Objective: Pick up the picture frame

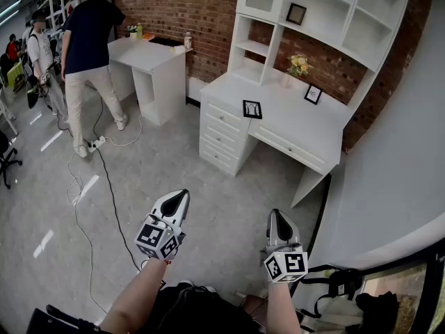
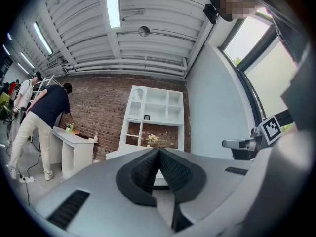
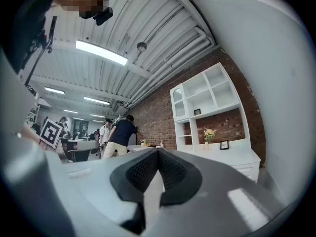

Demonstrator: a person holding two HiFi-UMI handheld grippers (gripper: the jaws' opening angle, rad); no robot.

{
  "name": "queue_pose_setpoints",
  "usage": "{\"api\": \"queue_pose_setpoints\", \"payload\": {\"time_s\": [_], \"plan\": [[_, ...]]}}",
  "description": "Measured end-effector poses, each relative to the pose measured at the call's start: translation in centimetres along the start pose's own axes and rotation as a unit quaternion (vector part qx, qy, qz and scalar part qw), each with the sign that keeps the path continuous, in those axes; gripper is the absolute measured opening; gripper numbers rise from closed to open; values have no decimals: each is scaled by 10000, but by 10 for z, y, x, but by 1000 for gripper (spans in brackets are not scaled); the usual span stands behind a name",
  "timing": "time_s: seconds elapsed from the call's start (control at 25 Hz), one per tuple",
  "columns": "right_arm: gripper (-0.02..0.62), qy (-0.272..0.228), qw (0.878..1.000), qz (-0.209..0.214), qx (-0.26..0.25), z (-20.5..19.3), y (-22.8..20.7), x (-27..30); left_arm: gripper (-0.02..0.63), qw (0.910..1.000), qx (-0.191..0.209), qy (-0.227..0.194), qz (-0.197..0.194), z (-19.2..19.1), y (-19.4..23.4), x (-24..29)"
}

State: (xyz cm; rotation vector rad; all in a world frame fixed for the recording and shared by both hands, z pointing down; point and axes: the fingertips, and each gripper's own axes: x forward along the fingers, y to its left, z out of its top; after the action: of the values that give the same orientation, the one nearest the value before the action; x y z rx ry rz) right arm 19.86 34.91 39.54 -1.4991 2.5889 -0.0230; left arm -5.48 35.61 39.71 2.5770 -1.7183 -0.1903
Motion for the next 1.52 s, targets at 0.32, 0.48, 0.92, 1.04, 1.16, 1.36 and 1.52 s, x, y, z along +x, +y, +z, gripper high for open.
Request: {"api": "queue_pose_setpoints", "payload": {"time_s": [0.32,0.48,0.92,1.04,1.16,1.36,1.52], "plan": [[2,63,10000,36,15,-4,-7,-14,5,10000,-51,15,32,-7,-19,-1],[2,88,9999,88,80,-8,-10,-14,5,10000,-42,-13,-32,-8,-24,8],[3,342,9991,-79,247,-37,-36,37,5,9996,-196,133,-166,-31,5,67],[3,466,9984,-106,302,-50,-39,63,5,9994,-242,219,-152,-38,26,85],[3,568,9978,-109,335,-61,-43,92,5,9991,-318,273,-99,-44,50,105],[3,673,9969,-111,394,-73,-50,138,5,9987,-373,334,-64,-49,87,137],[3,721,9963,-162,434,-79,-53,167,5,9983,-426,391,-90,-54,111,161]]}}
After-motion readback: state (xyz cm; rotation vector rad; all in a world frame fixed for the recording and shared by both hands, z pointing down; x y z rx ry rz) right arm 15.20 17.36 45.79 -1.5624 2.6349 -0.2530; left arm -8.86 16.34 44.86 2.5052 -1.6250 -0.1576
